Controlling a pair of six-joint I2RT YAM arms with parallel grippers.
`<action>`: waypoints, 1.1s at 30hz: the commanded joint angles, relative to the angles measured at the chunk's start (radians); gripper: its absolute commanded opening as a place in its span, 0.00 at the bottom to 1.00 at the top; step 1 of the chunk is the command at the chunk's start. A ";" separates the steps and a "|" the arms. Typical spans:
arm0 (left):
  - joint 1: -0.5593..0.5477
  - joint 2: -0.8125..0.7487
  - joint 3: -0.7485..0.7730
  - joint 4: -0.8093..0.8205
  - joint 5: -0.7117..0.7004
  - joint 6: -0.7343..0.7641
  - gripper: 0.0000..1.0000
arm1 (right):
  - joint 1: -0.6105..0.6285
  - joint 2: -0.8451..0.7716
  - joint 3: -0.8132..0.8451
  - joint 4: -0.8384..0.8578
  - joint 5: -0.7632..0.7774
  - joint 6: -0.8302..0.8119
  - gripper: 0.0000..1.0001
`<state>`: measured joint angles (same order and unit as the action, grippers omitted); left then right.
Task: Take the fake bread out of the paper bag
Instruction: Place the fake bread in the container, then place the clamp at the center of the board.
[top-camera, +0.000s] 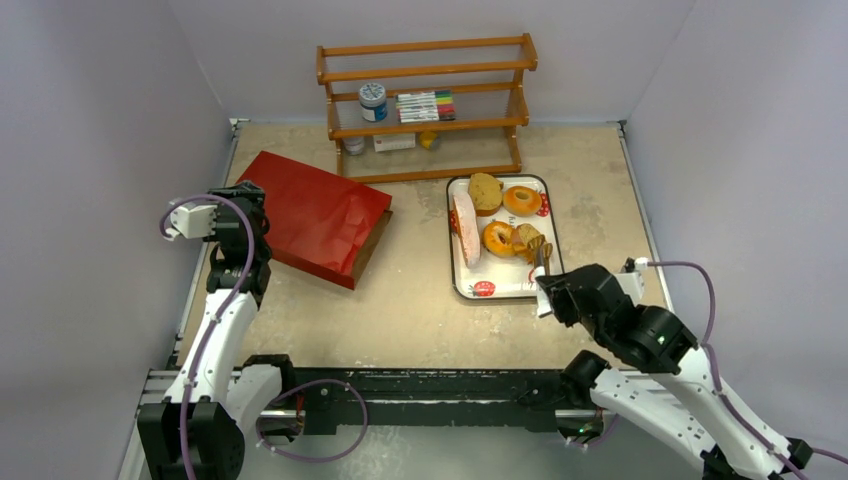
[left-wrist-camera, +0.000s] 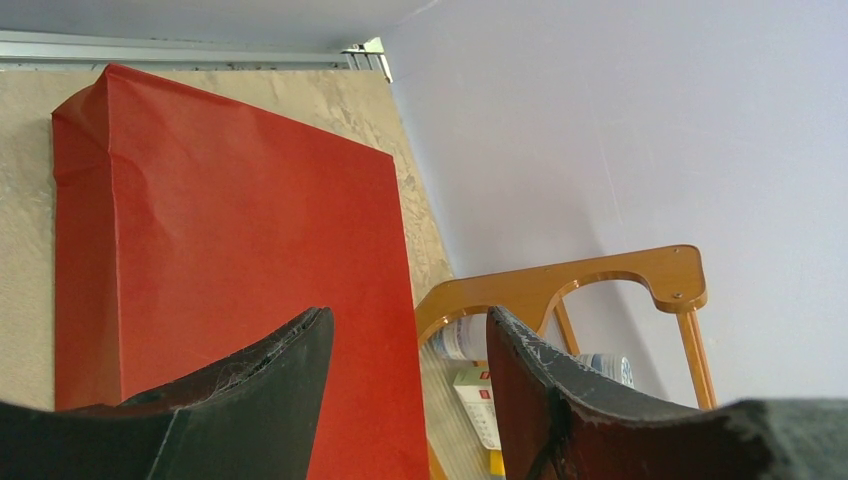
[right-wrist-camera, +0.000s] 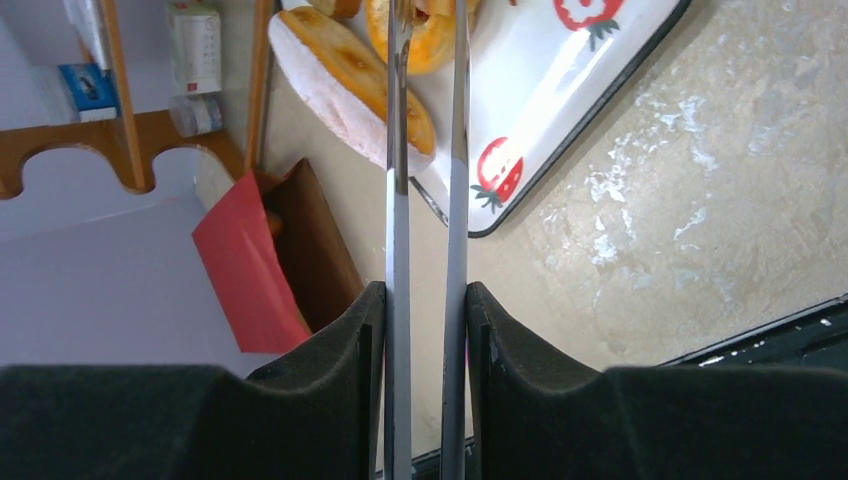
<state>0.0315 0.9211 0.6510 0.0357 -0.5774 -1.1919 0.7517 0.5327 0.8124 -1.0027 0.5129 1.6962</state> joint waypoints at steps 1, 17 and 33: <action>-0.005 -0.009 0.045 0.035 -0.009 -0.005 0.57 | 0.001 0.023 0.095 0.055 0.044 -0.075 0.30; -0.005 0.043 0.220 -0.199 0.234 0.245 0.57 | 0.208 0.628 0.323 0.620 -0.004 -0.738 0.25; -0.005 -0.098 0.231 -0.396 0.230 0.361 0.57 | 0.366 1.065 0.214 0.959 0.203 -0.913 0.23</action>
<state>0.0311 0.8455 0.8536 -0.3470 -0.3424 -0.8661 1.0752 1.5501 1.0309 -0.1810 0.5781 0.8345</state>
